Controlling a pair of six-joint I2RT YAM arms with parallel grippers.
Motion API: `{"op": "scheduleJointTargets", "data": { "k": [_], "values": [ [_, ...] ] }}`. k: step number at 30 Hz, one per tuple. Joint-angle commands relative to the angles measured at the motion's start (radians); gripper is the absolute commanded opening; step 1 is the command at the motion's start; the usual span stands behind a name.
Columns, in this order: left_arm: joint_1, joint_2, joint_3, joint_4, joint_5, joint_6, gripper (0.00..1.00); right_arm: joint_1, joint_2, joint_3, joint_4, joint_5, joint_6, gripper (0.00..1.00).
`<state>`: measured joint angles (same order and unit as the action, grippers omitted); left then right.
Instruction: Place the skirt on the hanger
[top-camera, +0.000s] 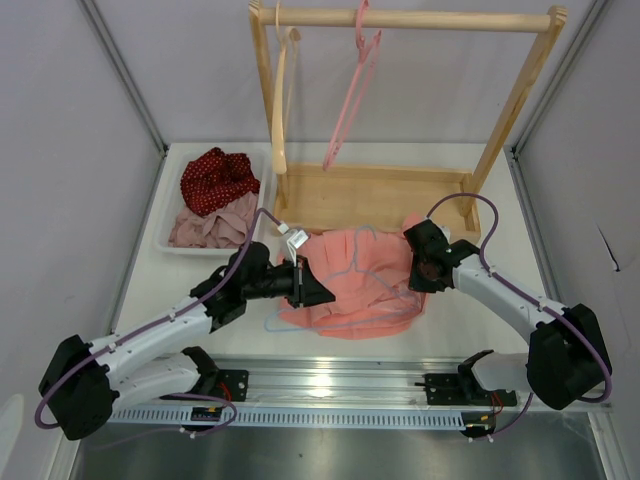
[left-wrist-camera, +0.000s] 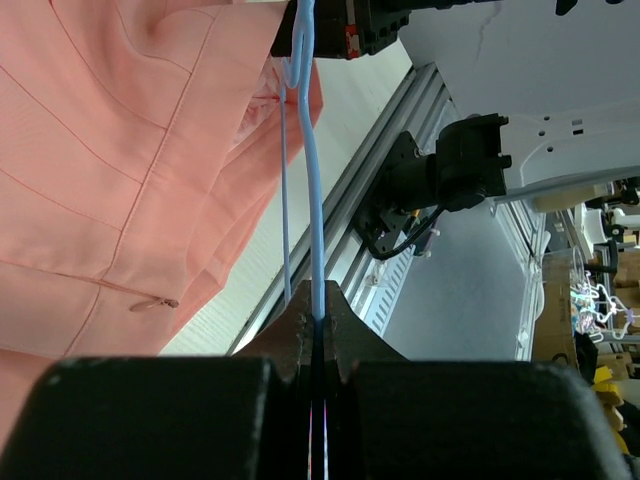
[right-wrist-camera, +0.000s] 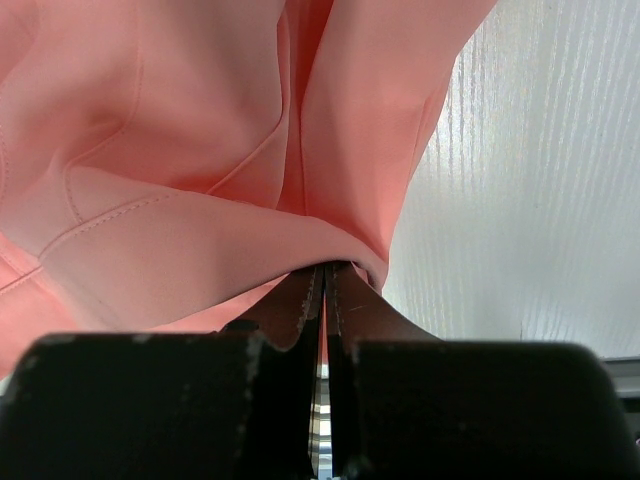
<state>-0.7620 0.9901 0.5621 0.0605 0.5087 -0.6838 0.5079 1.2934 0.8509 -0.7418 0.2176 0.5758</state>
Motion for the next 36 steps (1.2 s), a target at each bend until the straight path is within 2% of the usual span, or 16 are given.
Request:
{"op": "scheduleJointTargets", "data": {
  "k": [1, 36],
  "values": [
    [-0.005, 0.013, 0.032, 0.079, 0.024, -0.029, 0.00, 0.004, 0.001, 0.023, 0.010, 0.017, 0.007, 0.00],
    [-0.007, 0.056, 0.002, 0.099, -0.093, -0.126, 0.00, 0.015, 0.012, 0.030, 0.018, 0.014, 0.013, 0.00]
  ]
}}
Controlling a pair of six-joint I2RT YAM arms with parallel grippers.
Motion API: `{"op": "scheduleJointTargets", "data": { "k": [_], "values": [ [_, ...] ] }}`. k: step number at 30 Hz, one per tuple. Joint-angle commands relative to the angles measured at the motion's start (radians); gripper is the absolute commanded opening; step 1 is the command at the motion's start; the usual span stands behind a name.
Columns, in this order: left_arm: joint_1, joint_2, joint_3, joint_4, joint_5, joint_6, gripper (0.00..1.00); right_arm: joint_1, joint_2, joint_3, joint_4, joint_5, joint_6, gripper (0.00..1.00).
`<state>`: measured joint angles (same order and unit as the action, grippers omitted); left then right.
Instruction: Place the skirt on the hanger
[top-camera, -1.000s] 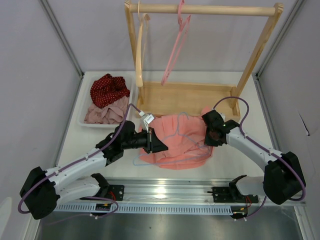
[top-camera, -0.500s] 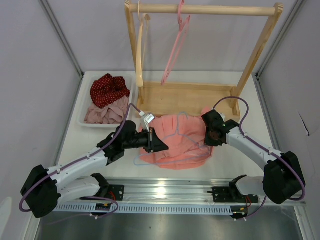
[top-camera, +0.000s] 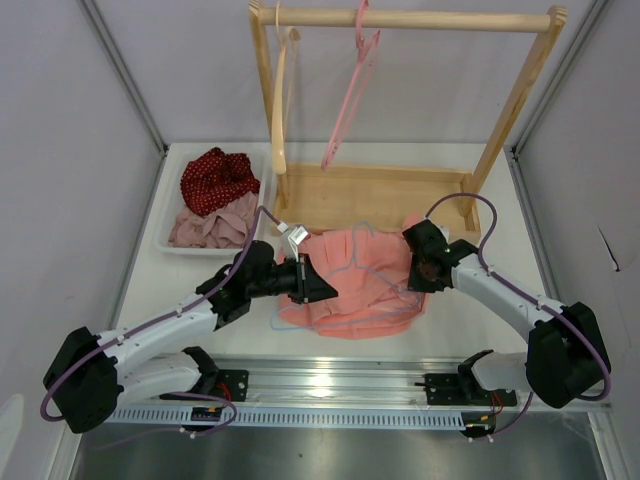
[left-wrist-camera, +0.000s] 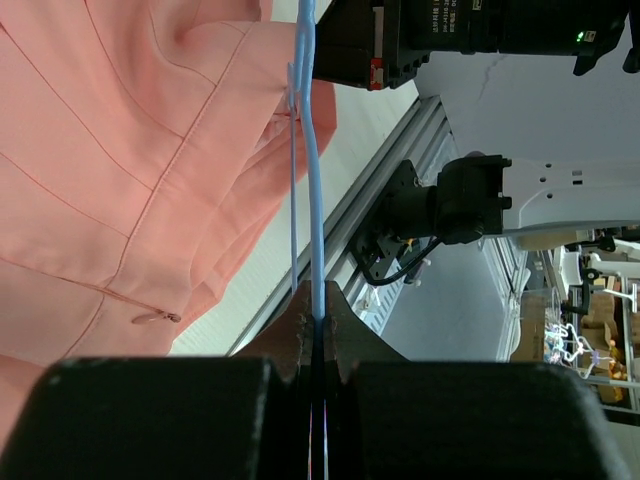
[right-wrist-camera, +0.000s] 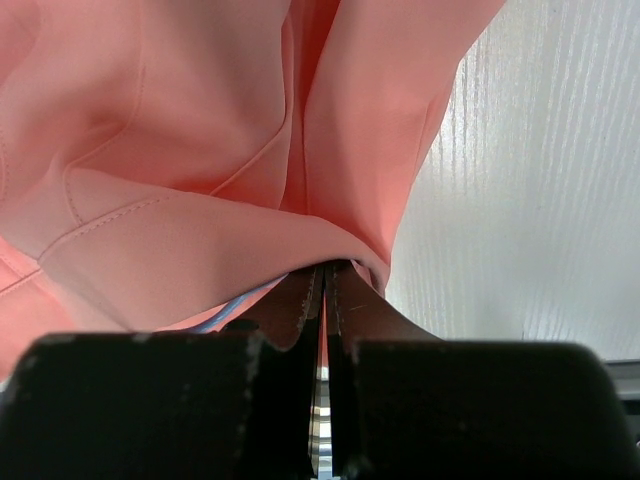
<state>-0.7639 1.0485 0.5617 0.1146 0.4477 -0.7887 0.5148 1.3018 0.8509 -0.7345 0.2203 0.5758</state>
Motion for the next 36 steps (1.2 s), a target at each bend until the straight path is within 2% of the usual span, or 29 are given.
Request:
{"op": "scheduleJointTargets", "data": {
  "k": [1, 7, 14, 31, 36],
  "values": [
    [-0.005, -0.001, 0.004, 0.028, -0.037, -0.018, 0.00, 0.011, 0.005, 0.031, 0.009, 0.011, 0.015, 0.00],
    [-0.021, -0.005, -0.002, 0.010, -0.093, -0.029, 0.00, 0.024, 0.014, 0.034, 0.009, 0.014, 0.024, 0.00],
    [-0.092, -0.028, -0.023, 0.043, -0.224, -0.078, 0.00, 0.031, 0.017, 0.039, 0.004, 0.016, 0.029, 0.00],
    [-0.144, -0.039, -0.275, 0.517, -0.267, -0.181, 0.00, 0.050, -0.004, 0.024, -0.034, 0.025, 0.045, 0.00],
    [-0.156, 0.019, -0.336, 0.726, -0.282, -0.202, 0.00, 0.057, -0.015, 0.011, -0.042, 0.027, 0.059, 0.00]
  ]
}}
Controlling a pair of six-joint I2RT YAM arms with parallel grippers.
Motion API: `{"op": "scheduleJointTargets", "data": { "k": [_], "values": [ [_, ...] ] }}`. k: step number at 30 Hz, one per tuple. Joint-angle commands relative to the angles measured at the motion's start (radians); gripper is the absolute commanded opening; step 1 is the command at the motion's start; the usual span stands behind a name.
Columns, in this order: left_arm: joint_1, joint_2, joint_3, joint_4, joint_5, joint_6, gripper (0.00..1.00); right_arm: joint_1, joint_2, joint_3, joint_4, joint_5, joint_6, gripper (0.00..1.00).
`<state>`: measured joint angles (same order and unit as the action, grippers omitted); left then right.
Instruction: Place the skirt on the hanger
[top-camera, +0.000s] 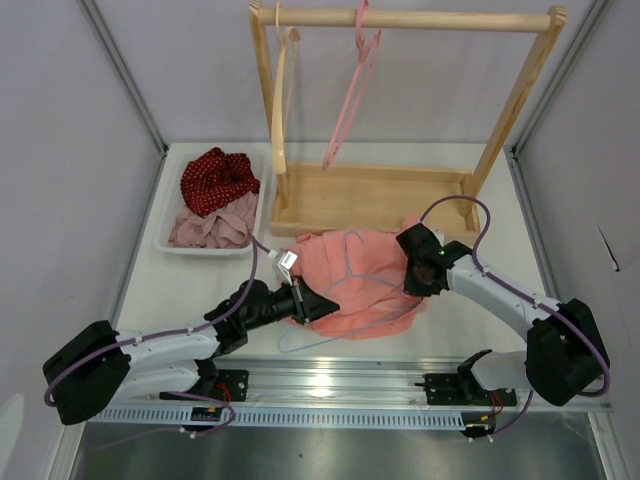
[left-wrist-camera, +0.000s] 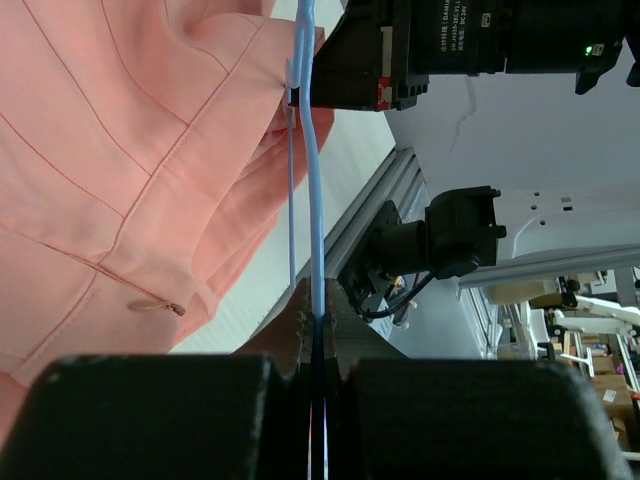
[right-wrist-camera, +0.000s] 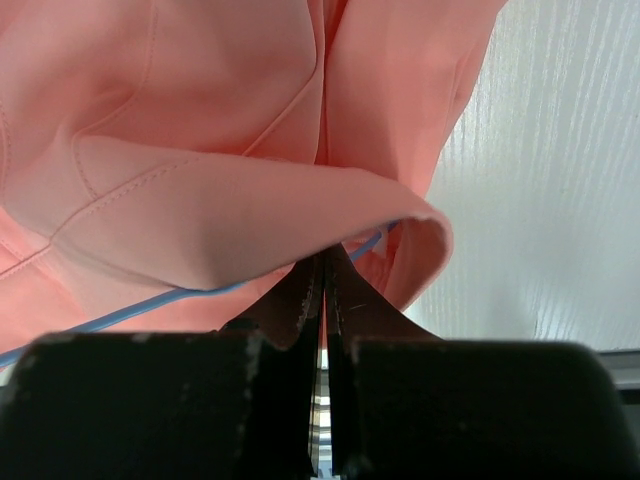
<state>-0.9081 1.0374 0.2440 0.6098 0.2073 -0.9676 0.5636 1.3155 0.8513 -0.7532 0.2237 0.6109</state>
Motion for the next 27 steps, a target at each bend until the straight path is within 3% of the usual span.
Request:
{"op": "scheduleJointTargets", "data": {
  "k": [1, 7, 10, 17, 22, 27],
  "values": [
    [-0.024, 0.041, -0.025, 0.255, -0.052, -0.022, 0.00, 0.015, -0.032, 0.008, -0.024, 0.026, 0.027, 0.00],
    [-0.069, 0.167, -0.003, 0.362, -0.088, 0.006, 0.00, 0.013, -0.030, -0.006, -0.029, 0.034, 0.036, 0.01],
    [-0.086, 0.251, -0.011, 0.451, -0.098, 0.010, 0.00, 0.016, -0.032, -0.014, -0.032, 0.040, 0.043, 0.09],
    [-0.098, 0.421, -0.038, 0.657, -0.098, -0.016, 0.00, -0.001, -0.027, -0.044, -0.032, 0.051, 0.053, 0.11],
    [-0.103, 0.443, -0.022, 0.630, -0.100, 0.009, 0.00, -0.008, -0.030, -0.057, -0.031, 0.055, 0.066, 0.21],
    [-0.117, 0.457, 0.040, 0.499, -0.108, 0.072, 0.00, -0.008, -0.021, -0.037, -0.034, 0.055, 0.067, 0.30]
  ]
}}
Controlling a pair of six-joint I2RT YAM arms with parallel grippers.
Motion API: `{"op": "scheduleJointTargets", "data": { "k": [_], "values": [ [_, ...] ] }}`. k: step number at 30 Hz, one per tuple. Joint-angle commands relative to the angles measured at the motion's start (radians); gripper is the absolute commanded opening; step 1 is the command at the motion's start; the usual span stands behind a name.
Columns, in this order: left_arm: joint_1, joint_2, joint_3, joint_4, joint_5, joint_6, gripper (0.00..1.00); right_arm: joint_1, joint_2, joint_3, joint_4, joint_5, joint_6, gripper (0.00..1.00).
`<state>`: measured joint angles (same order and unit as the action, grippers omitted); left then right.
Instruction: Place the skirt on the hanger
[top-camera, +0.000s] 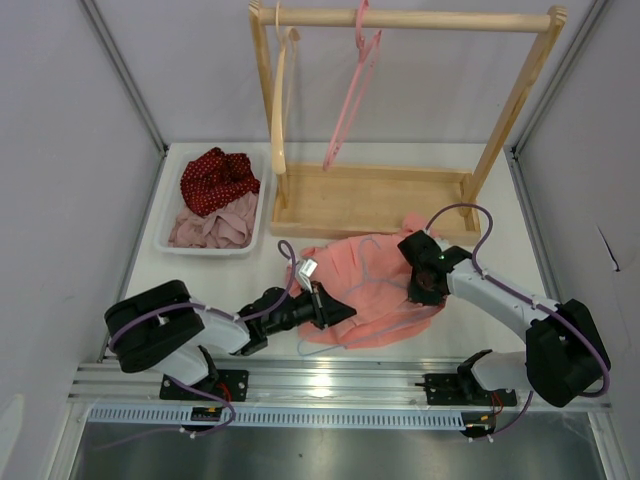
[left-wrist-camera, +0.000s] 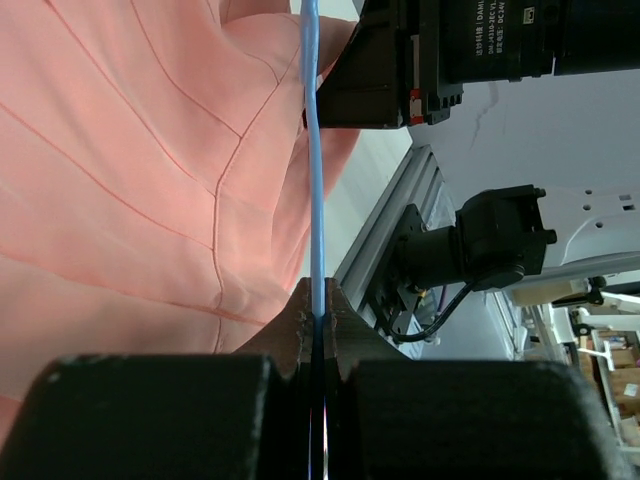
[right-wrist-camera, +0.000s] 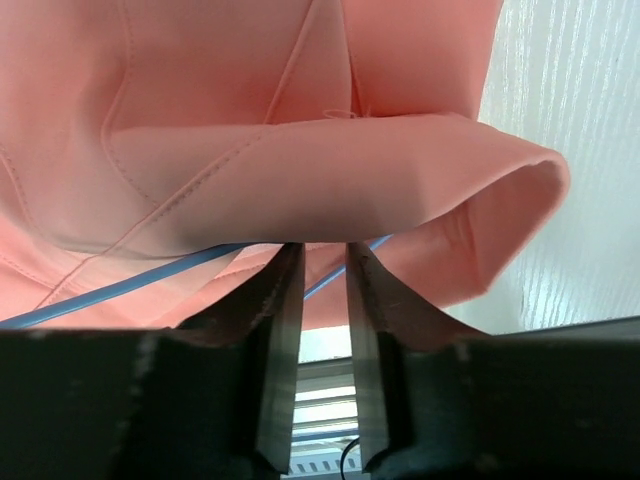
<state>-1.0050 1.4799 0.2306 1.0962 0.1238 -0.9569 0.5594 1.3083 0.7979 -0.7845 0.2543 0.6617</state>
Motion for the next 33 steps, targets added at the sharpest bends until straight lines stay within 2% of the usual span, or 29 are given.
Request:
{"op": "scheduleJointTargets", "data": {
  "k": [1, 9, 16, 21, 24, 29, 33],
  "values": [
    [-0.023, 0.020, 0.058, 0.013, -0.026, 0.067, 0.00, -0.004, -0.009, 0.026, -0.004, 0.025, 0.015, 0.30],
    [-0.032, 0.167, 0.024, 0.304, 0.017, 0.032, 0.00, -0.003, -0.004, 0.063, -0.027, 0.037, 0.010, 0.40],
    [-0.032, 0.204, 0.035, 0.320, 0.014, 0.032, 0.00, -0.004, -0.007, 0.086, -0.058, 0.082, 0.039, 0.49],
    [-0.032, 0.203, 0.047, 0.321, 0.025, 0.047, 0.00, -0.007, -0.047, 0.101, -0.075, 0.125, 0.062, 0.51],
    [-0.032, 0.220, 0.038, 0.376, 0.042, 0.046, 0.00, -0.009, -0.050, 0.109, -0.085, 0.129, 0.061, 0.51],
    [-0.033, 0.257, 0.044, 0.433, 0.073, 0.038, 0.00, 0.002, -0.046, 0.136, -0.050, 0.085, 0.036, 0.50],
    [-0.034, 0.244, 0.049, 0.395, 0.080, 0.058, 0.00, 0.057, -0.052, 0.173, 0.022, 0.043, -0.014, 0.52]
  ]
}}
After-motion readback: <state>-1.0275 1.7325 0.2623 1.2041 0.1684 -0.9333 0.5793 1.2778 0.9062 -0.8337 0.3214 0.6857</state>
